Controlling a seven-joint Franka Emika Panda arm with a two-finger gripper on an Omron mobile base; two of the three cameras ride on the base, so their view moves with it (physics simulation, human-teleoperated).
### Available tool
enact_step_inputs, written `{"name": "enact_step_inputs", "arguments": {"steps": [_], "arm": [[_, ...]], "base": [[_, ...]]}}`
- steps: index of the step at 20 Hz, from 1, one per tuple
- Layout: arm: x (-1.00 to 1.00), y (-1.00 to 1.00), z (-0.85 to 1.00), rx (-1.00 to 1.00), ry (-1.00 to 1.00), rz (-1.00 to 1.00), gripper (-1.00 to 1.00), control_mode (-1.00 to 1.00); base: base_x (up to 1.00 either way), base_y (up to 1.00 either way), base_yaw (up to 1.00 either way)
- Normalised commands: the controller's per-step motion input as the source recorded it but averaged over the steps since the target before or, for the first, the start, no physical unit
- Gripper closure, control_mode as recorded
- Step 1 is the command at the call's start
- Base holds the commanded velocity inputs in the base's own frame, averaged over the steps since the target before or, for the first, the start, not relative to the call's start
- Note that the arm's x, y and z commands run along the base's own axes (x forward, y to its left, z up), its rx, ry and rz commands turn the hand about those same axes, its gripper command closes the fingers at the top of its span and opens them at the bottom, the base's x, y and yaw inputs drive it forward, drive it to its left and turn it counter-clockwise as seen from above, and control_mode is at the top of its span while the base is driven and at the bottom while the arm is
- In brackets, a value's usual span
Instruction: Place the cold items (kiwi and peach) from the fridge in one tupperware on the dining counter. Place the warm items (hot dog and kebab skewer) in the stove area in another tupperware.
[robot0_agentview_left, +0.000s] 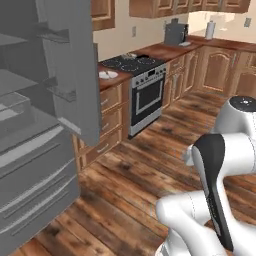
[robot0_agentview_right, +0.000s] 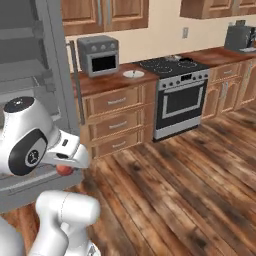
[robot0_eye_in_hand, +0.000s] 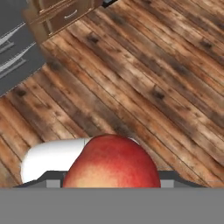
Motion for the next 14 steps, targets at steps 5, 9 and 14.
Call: {"name": "enact_step_inputs", "arguments": {"steps": [5,9,14], "arm": [[0.0,0.0,0.0,0.0,0.0,0.0,1.0,1.0],[0.0,0.0,0.0,0.0,0.0,0.0,1.0,1.0],[0.0,0.0,0.0,0.0,0.0,0.0,1.0,1.0]], "base": [[-0.09,-0.01,-0.96],[-0.09,-0.14,-0.93],[-0.08,-0.12,-0.93]]}}
